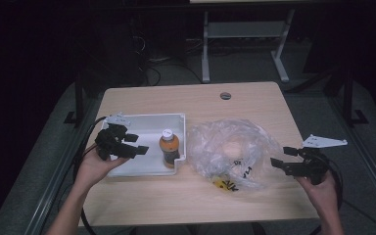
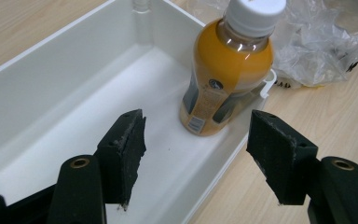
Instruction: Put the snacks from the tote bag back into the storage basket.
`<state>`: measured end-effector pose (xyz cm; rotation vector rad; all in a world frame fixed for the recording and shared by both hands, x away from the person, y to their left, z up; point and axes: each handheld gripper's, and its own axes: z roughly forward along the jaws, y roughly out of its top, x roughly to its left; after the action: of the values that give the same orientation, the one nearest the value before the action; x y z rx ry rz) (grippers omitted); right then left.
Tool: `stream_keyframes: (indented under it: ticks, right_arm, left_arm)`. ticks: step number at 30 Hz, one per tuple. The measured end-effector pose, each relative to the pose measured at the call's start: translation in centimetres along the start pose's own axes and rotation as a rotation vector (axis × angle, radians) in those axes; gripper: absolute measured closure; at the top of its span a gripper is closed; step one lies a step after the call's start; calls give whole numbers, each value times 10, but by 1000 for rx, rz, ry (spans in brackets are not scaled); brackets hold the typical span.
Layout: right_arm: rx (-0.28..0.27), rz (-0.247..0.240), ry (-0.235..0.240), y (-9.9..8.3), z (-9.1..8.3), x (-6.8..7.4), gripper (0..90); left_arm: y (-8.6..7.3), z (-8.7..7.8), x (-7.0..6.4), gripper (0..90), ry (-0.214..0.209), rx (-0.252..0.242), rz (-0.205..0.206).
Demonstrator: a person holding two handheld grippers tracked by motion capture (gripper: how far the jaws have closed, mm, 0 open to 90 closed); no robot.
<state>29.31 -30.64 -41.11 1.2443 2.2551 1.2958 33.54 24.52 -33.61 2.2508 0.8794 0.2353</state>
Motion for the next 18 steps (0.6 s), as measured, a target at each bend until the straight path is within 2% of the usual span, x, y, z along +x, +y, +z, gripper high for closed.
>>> stream_keyframes:
  ticks: [18]
  right_arm:
    - [6,10,-3,-2,0,0,239]
  left_arm:
    - [-30,13,3,329,5,-26,-47]
